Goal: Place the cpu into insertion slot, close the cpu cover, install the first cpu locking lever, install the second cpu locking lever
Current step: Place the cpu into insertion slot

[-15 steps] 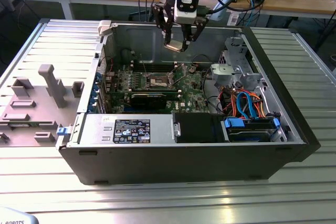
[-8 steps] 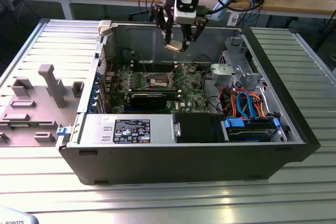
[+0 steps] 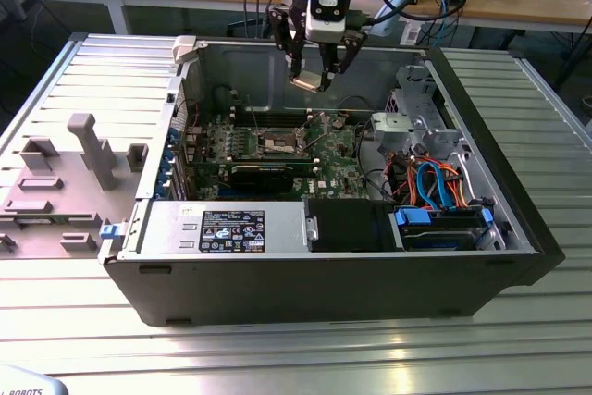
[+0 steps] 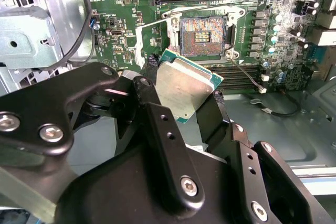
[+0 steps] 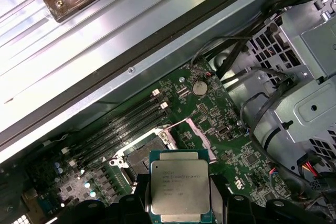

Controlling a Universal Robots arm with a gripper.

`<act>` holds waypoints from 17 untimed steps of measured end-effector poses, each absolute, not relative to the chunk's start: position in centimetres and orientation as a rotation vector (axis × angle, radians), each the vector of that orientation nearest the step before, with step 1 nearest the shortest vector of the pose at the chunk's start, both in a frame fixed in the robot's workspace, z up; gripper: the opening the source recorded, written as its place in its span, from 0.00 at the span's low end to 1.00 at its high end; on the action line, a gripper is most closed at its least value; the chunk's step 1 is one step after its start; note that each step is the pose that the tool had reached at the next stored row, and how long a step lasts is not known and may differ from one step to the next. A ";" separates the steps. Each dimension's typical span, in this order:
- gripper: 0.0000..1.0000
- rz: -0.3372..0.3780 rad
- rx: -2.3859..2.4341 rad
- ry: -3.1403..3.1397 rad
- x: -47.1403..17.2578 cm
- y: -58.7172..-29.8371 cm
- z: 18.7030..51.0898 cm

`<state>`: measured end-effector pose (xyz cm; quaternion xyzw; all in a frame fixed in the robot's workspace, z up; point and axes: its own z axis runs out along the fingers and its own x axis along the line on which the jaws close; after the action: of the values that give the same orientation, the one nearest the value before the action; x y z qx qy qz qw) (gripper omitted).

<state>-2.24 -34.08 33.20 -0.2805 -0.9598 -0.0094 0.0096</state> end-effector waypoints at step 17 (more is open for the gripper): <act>0.54 -0.030 -0.902 -2.989 -2.2 -34.1 33.2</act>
<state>-2.24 -34.08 33.17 -0.2889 -0.9573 -0.0095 0.0095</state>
